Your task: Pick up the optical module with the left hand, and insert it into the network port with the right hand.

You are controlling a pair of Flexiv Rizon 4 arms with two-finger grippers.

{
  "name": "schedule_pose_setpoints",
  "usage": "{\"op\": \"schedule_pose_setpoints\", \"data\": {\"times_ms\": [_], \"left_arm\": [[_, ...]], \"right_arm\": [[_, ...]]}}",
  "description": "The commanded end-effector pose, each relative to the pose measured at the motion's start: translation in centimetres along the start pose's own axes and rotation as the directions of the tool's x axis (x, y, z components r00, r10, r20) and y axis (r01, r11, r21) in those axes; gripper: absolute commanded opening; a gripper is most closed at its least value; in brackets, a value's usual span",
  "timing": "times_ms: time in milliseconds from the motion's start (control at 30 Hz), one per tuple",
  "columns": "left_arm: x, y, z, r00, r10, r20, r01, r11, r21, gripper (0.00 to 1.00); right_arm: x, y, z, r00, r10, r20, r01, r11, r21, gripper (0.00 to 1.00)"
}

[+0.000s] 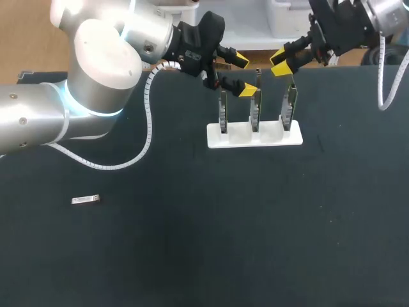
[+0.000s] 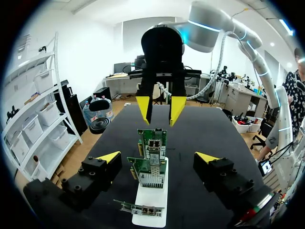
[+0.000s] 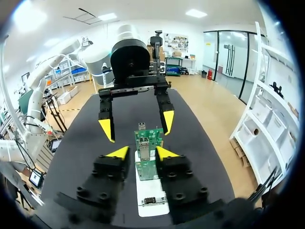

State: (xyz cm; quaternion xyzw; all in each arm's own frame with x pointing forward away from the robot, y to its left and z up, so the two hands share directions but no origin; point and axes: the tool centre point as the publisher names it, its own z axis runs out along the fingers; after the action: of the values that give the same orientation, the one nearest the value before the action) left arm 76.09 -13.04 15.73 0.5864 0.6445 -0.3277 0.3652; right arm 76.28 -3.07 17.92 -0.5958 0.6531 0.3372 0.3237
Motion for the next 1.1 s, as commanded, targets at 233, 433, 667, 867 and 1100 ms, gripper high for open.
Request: {"op": "schedule_pose_setpoints", "data": {"times_ms": [233, 433, 667, 867, 1100], "left_arm": [[-0.1, 0.2, 0.1, 1.0, -0.001, -0.005, 0.001, 1.0, 0.003, 1.0], [-0.1, 0.2, 0.1, 1.0, -0.001, -0.005, 0.001, 1.0, 0.003, 1.0], [-0.1, 0.2, 0.1, 1.0, -0.001, -0.005, 0.001, 1.0, 0.003, 1.0], [-0.1, 0.2, 0.1, 1.0, -0.001, -0.005, 0.001, 1.0, 0.003, 1.0], [-0.1, 0.2, 0.1, 1.0, -0.001, -0.005, 0.001, 1.0, 0.003, 1.0]], "right_arm": [[-0.7, 0.4, -0.2, 1.0, -0.022, -0.004, 0.022, 1.0, 0.009, 0.0], [-1.7, 0.2, 0.3, 0.999, -0.05, 0.002, 0.05, 0.999, -0.002, 0.0], [-2.4, 0.1, 1.0, 0.998, -0.069, 0.008, 0.069, 0.997, -0.026, 0.0], [-2.4, -0.3, 1.8, 0.998, -0.064, 0.006, 0.064, 0.997, -0.041, 0.0], [-2.4, -0.6, 2.5, 0.998, -0.061, 0.007, 0.061, 0.997, -0.054, 0.0]]}}
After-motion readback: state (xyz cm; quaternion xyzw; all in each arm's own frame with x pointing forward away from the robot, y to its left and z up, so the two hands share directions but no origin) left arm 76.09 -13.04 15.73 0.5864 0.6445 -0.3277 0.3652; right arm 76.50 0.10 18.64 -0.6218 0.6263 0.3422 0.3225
